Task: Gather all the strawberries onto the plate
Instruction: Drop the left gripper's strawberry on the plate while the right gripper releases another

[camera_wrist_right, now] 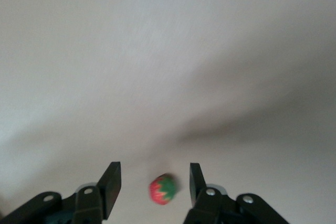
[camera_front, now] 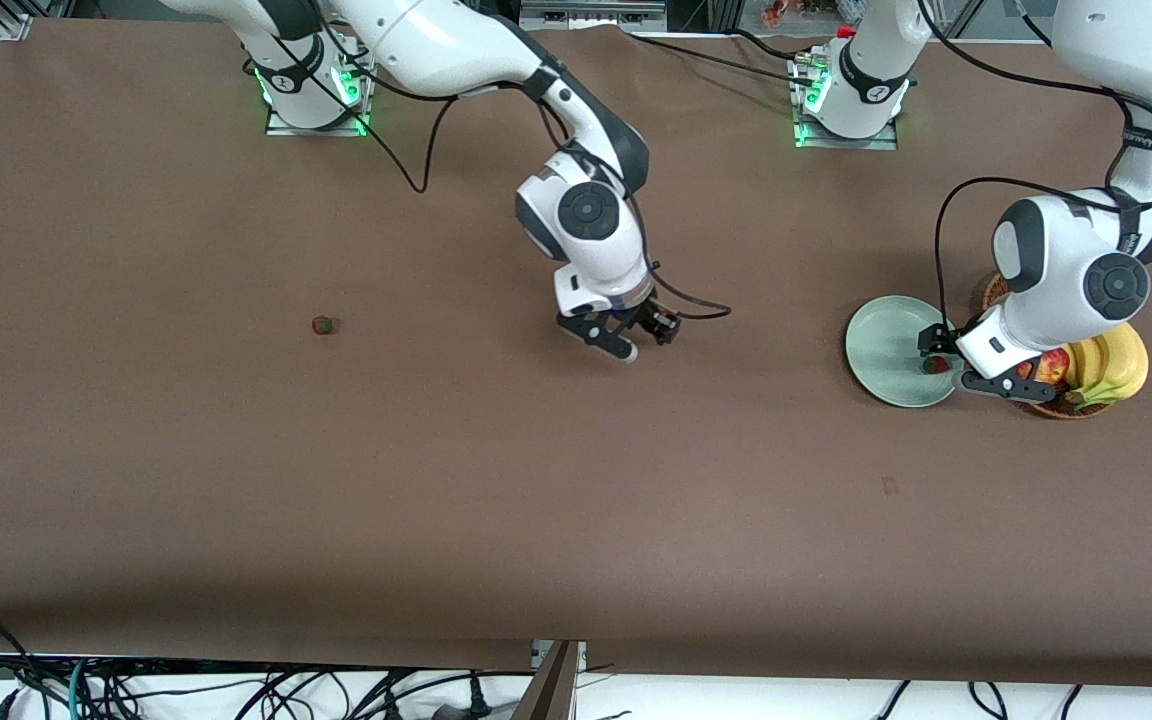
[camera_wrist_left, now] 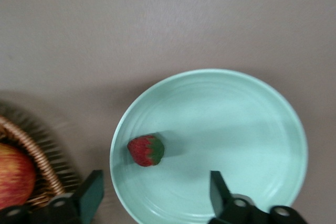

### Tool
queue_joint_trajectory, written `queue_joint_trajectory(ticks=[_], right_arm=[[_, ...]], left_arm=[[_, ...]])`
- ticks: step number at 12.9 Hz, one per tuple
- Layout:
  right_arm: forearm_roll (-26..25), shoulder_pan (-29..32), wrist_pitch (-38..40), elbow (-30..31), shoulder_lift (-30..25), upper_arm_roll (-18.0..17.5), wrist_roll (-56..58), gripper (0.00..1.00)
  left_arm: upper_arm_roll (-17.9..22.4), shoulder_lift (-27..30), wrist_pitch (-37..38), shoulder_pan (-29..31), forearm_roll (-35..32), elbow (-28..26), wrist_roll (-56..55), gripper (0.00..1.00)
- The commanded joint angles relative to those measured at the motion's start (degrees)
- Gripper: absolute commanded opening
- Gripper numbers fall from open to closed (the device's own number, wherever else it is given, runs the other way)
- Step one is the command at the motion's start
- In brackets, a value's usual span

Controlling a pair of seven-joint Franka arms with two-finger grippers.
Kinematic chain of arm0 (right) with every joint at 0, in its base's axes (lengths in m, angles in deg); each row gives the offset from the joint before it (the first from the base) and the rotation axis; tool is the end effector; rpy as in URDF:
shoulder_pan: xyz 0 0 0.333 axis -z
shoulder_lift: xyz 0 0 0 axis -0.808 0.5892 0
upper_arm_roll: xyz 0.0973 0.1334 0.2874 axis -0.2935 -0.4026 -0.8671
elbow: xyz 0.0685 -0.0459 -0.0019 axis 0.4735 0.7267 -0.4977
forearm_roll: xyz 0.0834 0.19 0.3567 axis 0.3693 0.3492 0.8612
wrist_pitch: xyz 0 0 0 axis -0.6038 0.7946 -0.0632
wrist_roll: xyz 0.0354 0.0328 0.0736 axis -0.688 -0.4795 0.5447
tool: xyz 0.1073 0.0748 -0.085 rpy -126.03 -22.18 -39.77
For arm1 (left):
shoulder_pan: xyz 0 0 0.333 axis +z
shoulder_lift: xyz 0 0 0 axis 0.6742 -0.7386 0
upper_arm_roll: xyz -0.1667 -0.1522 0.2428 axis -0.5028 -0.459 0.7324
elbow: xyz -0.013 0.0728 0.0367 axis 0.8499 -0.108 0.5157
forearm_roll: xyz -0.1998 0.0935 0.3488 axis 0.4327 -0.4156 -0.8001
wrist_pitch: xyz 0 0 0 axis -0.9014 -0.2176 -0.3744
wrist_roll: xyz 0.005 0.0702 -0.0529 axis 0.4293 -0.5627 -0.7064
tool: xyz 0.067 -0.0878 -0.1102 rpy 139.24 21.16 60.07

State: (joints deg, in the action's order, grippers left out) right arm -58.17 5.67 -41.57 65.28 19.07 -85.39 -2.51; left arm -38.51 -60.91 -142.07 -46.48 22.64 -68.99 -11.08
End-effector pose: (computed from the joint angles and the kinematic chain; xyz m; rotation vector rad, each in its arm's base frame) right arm 0.5440 0.5994 0.2224 -2.8153 0.7641 0.0766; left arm 0.5724 0.0668 0.2080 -3.1174 0.2336 0.1922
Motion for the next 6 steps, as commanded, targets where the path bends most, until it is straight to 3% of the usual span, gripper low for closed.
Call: queue_joint_trajectory(ticks=[1,4,6], right_arm=[[-0.4,3.3,9.7,1.3,-4.7,-0.5,9.0,0.61],[-0.5,3.4,19.4,7.1,-10.4,5.1,22.4,0.62],[-0.2,3.4,20.2,14.3,-15.5,9.4,33.4,0.62]], left_arm=[[-3.5,3.4,7.1,-0.7,1.8,4.2,-6.0,1.00],[-9.8,3.7,7.1,-0.7,1.8,4.5,-14.6,1.00],[-15.3,3.3,6.5,-0.7,1.7,5.6,-21.8,1.00]])
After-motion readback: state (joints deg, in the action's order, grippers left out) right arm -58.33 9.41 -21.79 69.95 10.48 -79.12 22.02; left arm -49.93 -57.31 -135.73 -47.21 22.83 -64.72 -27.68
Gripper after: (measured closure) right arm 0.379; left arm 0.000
